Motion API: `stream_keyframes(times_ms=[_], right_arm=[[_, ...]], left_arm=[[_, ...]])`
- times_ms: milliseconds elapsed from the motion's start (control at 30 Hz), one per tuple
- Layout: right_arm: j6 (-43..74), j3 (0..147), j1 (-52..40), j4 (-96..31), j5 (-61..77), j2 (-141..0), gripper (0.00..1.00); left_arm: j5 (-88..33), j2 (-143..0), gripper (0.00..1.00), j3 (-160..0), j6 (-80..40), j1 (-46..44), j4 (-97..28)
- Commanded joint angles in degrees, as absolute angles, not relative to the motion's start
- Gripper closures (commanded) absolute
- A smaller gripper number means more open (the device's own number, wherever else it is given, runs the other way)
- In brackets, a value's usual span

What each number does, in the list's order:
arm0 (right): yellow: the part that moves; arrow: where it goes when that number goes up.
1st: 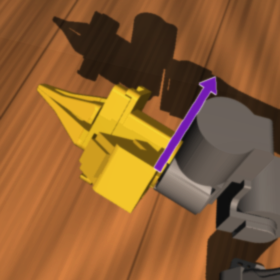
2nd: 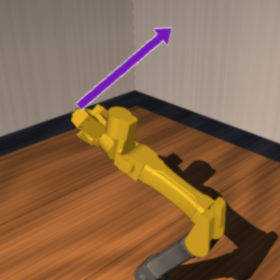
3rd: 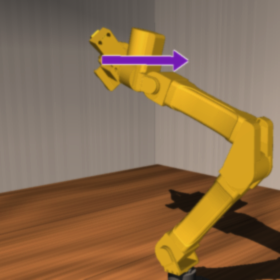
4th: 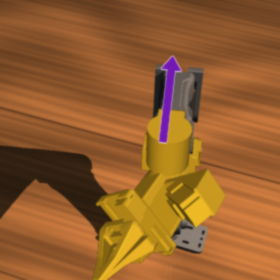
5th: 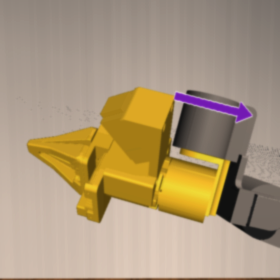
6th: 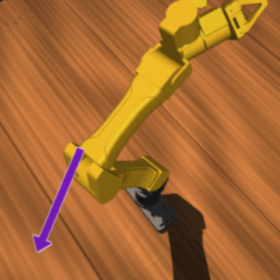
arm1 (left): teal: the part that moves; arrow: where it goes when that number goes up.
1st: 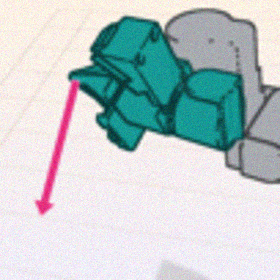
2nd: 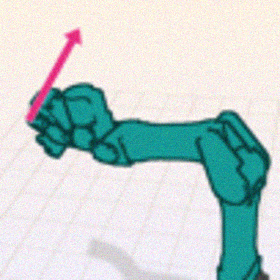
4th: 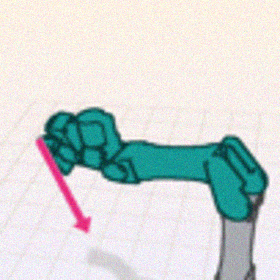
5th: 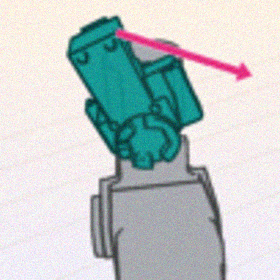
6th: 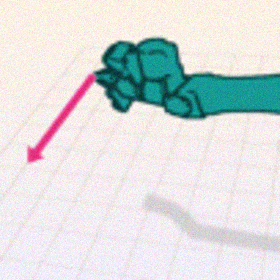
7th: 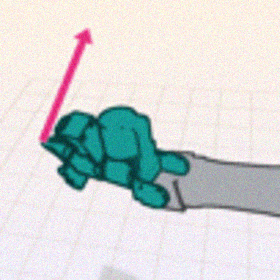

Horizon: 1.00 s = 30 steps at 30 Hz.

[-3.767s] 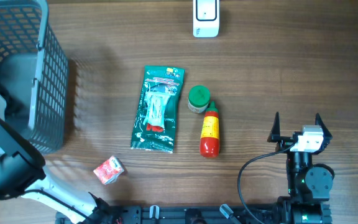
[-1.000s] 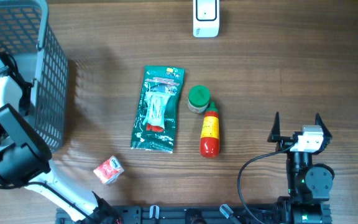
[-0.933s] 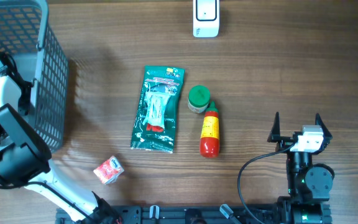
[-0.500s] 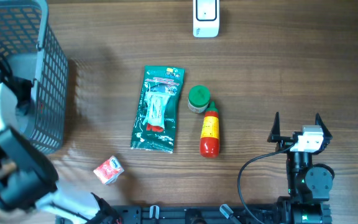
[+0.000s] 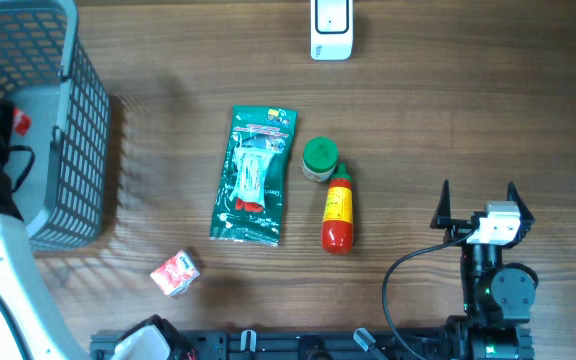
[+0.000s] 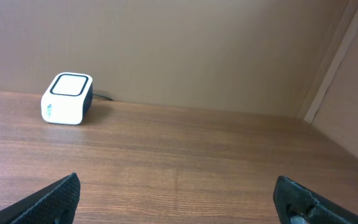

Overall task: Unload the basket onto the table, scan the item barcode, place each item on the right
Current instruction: 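Carry the Nescafe stick out and set it right of the sauce bottle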

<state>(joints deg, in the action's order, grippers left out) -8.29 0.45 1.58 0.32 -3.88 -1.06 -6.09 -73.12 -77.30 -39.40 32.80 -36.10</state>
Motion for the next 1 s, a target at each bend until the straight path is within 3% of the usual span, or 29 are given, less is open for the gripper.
stream_keyframes(times_ms=[0, 167, 533, 967], right_arm=[[-9.0, 0.4, 1.5, 0.6, -3.1, -0.8, 0.0], [-9.0, 0.4, 1.5, 0.6, -3.1, -0.8, 0.0], [-9.0, 0.4, 1.5, 0.6, -3.1, -0.9, 0.0], [-9.0, 0.4, 1.5, 0.6, -3.1, -0.9, 0.0]], left_arm=[[-23.4, -68.8, 0.96, -77.4, -38.1, 26.8, -37.7], [-25.0, -68.6, 0.96, -77.3, -33.1, 12.4, -41.2], [-7.2, -78.4, 0.96, -76.0, -33.0, -23.2, -36.8], [-6.9, -103.4, 0.96, -76.0, -40.0, -47.6, -21.2]])
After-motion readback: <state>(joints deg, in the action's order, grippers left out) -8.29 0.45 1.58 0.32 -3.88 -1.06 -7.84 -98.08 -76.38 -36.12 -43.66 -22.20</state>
